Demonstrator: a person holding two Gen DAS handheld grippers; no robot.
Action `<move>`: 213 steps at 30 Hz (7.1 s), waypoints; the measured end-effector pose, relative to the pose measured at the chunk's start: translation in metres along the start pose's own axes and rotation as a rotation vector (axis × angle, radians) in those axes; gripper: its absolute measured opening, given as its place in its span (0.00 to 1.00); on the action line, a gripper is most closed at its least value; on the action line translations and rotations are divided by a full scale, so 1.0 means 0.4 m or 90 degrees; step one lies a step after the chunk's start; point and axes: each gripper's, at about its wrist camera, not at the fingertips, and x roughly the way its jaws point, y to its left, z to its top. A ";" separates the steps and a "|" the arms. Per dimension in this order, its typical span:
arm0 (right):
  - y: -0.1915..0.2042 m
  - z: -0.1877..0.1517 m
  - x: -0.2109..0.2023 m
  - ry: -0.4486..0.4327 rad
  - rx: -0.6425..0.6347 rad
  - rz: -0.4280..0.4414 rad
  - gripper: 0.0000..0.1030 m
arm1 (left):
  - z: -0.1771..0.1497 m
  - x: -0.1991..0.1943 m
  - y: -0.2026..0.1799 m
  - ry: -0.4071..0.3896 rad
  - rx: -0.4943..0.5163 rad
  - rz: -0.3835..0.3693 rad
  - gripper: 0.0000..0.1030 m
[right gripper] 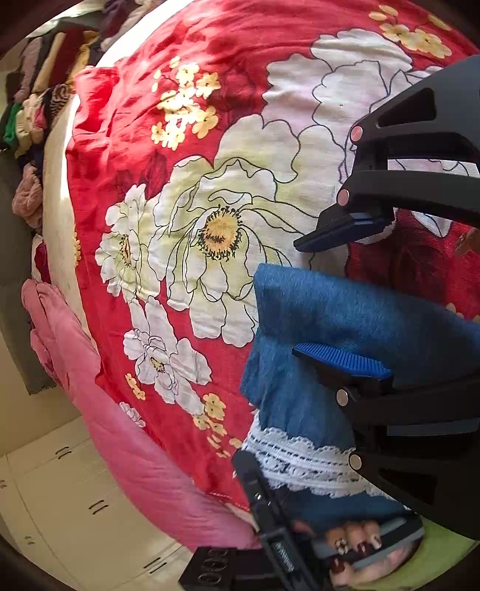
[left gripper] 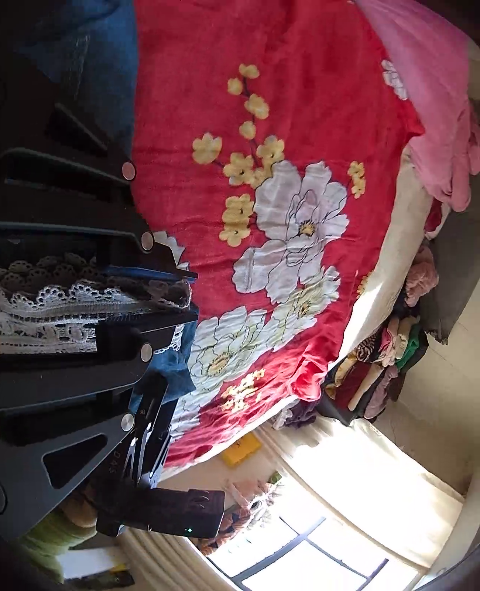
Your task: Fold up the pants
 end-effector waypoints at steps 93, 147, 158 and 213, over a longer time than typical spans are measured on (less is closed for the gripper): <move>0.143 -0.285 -0.254 -0.014 -0.151 -0.013 0.79 | -0.325 -0.243 -0.139 0.064 0.119 0.190 0.67; 0.357 -0.056 -0.247 -0.085 -0.222 0.042 0.89 | -0.268 -0.436 0.024 -0.057 0.031 0.303 0.91; 0.441 0.005 -0.145 -0.047 -0.233 0.100 0.89 | -0.280 -0.418 0.112 -0.036 -0.029 0.297 0.91; 0.366 0.087 -0.082 0.020 -0.200 0.402 0.31 | -0.265 -0.319 0.053 -0.016 -0.032 0.091 0.74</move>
